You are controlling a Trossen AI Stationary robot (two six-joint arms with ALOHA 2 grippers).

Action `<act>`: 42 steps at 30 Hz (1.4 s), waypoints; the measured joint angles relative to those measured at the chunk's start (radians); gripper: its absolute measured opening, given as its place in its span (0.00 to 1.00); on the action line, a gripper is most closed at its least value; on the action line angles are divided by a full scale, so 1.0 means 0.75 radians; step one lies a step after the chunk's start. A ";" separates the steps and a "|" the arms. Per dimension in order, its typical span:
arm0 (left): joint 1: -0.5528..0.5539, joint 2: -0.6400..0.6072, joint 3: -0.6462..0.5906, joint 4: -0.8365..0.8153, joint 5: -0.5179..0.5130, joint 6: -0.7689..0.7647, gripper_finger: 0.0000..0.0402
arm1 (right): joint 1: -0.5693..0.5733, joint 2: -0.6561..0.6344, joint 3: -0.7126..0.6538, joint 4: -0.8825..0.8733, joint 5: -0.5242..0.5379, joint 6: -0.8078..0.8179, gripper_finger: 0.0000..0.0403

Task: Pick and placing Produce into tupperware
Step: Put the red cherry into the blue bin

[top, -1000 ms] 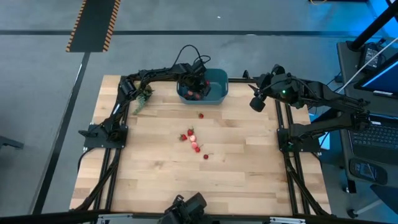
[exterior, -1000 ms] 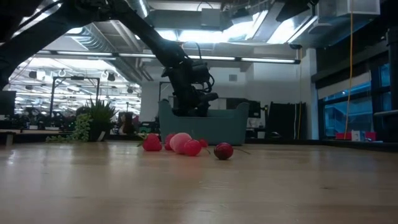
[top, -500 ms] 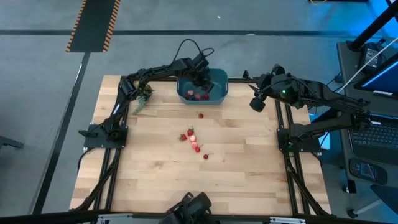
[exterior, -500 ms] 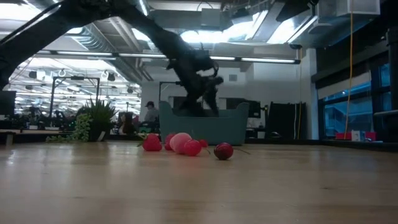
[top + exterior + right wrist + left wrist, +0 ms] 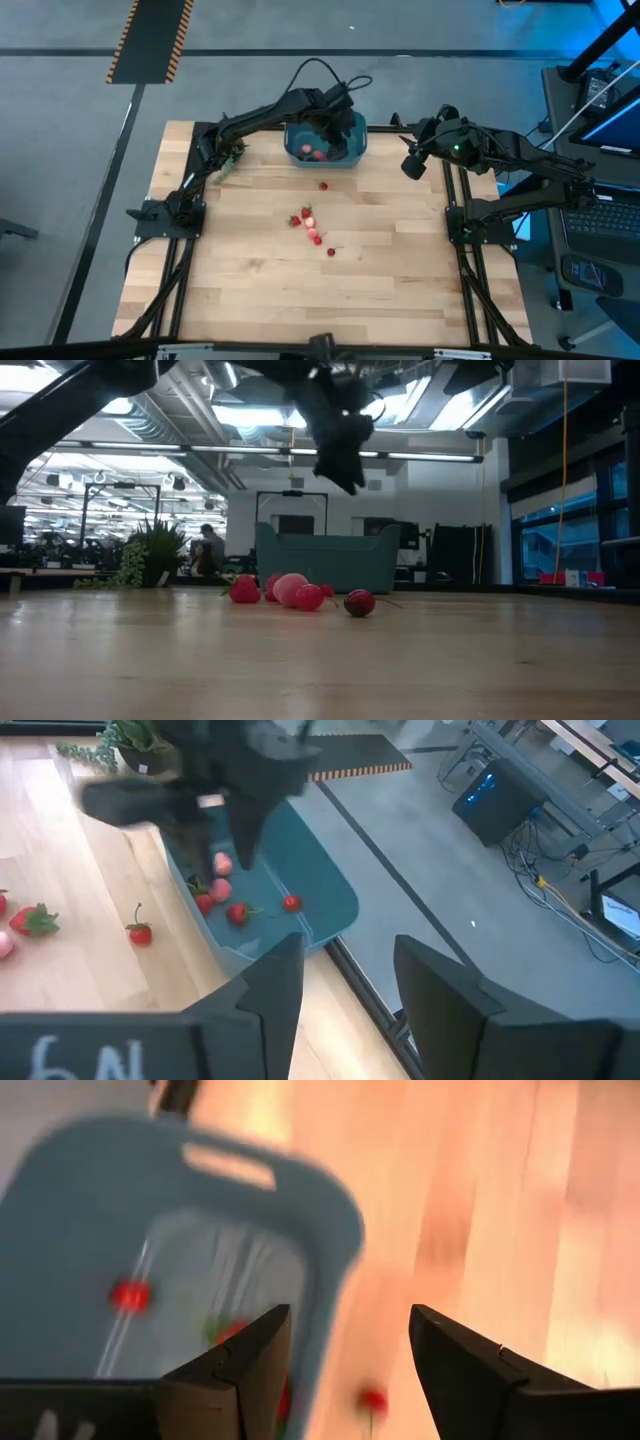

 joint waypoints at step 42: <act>-0.410 -1.811 -2.303 1.050 -0.208 -0.468 0.49 | 0.011 0.120 0.001 -0.157 -0.483 0.316 0.40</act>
